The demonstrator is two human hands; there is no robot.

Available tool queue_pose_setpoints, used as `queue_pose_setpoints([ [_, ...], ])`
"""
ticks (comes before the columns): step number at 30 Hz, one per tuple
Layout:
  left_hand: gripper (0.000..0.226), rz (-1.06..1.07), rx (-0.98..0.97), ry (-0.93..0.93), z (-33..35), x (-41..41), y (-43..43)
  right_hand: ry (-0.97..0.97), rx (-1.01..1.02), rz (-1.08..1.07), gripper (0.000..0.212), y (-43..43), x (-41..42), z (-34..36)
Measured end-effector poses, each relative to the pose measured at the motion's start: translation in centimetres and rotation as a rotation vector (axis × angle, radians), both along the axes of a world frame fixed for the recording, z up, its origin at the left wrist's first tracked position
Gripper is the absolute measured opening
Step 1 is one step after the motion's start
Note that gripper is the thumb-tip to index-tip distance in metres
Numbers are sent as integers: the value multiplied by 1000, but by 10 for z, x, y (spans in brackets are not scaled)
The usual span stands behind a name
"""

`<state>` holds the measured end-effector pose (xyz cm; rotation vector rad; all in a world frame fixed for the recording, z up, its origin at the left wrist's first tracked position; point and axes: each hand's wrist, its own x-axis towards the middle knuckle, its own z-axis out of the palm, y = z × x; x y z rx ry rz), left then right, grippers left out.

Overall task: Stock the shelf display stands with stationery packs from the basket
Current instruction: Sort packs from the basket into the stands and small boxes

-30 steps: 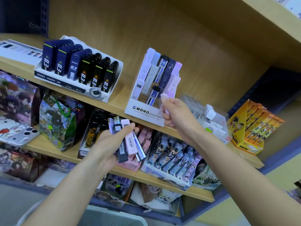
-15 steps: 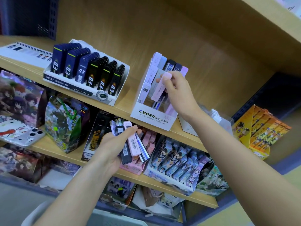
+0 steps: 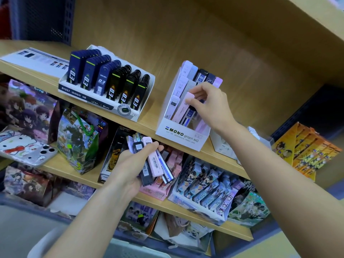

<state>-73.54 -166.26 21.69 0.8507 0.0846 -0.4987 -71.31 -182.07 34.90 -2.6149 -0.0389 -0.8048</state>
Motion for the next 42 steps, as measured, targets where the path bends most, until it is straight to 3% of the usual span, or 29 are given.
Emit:
queue_pose_setpoints([
  [4,12,20,12,25,5,2,0,0,39,6,10,1,2,-3],
  [13,4,49,30,6,5,1,0,130,-94,-9,11,-2,1,1],
  [18,5,63,47,11,5,2,-1,41,-253,-44,13,2,3,-9],
  [21,9,82,45,13,5,3,-1,2,-350,-97,24,4,1,-15],
  [25,11,97,24,-3,7,1,2,-115,-168,-57,14,19,-23,-31],
  [27,14,113,35,-7,8,1,3,-25,-29,-23,11,27,-42,-45],
  [32,13,104,57,-49,9,0,4,580,264,32,26,41,-73,-77],
  [36,10,27,125,-145,9,-2,5,689,391,89,18,40,-78,-70],
  [42,7,-3,161,-123,12,-4,5,739,355,109,7,25,-89,-49],
])
